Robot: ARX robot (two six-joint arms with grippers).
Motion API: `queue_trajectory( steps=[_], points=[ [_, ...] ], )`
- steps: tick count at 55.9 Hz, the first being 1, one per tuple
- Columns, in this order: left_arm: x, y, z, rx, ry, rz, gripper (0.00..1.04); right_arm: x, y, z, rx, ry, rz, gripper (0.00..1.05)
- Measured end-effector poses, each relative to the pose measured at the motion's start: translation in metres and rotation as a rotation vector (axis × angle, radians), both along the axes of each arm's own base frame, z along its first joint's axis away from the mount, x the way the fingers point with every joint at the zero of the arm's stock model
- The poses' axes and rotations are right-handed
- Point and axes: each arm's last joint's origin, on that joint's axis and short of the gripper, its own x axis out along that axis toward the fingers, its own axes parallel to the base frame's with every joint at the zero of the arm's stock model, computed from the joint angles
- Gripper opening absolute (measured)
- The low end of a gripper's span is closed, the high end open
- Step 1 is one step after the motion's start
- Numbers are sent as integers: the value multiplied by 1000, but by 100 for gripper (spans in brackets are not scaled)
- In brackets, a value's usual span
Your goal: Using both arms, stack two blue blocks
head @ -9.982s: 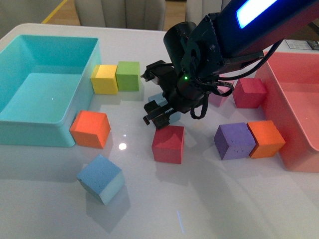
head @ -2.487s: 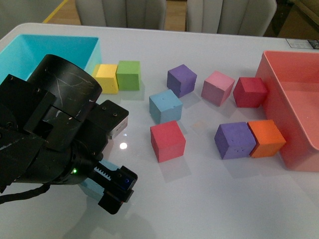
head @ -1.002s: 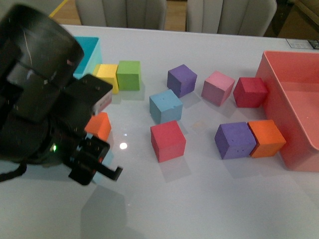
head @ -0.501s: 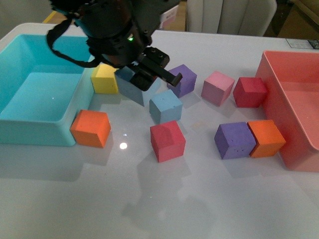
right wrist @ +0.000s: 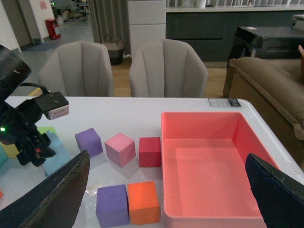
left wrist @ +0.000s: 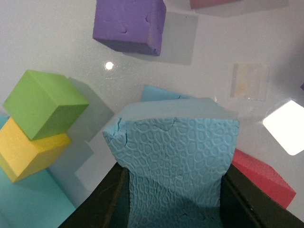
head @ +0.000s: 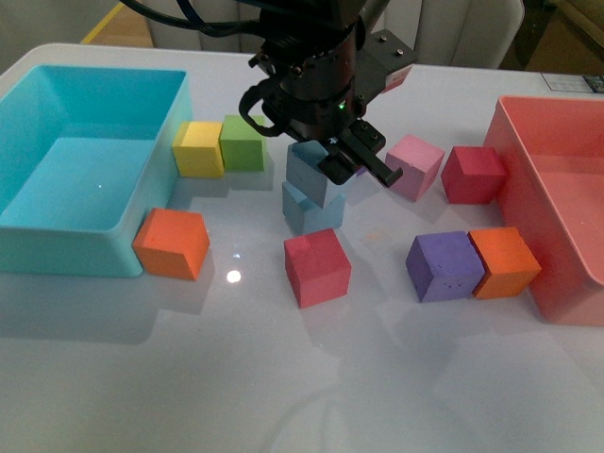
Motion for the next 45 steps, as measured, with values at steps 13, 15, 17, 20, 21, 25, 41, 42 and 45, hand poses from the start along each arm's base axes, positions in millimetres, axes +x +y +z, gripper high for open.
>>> queue_trajectory(
  steps=[13, 15, 17, 20, 21, 25, 41, 42, 45],
  points=[
    [3, -8, -14, 21, 13, -20, 40, 0, 0, 0, 0, 0, 0, 96],
    [4, -8, -16, 22, 15, -20, 40, 0, 0, 0, 0, 0, 0, 96],
    [5, -9, -18, 24, 15, -20, 40, 0, 0, 0, 0, 0, 0, 96],
    [5, -9, -20, 29, 18, -19, 40, 0, 0, 0, 0, 0, 0, 96],
    [5, -9, -21, 30, 17, -19, 40, 0, 0, 0, 0, 0, 0, 96],
    [6, -9, -22, 32, 16, -19, 40, 0, 0, 0, 0, 0, 0, 96],
    [9, -8, -20, 36, 6, -15, 52, 0, 0, 0, 0, 0, 0, 96],
    [9, -8, -20, 37, 6, -15, 53, 0, 0, 0, 0, 0, 0, 96],
    [10, -7, -20, 38, 5, -15, 62, 0, 0, 0, 0, 0, 0, 96]
  ],
)
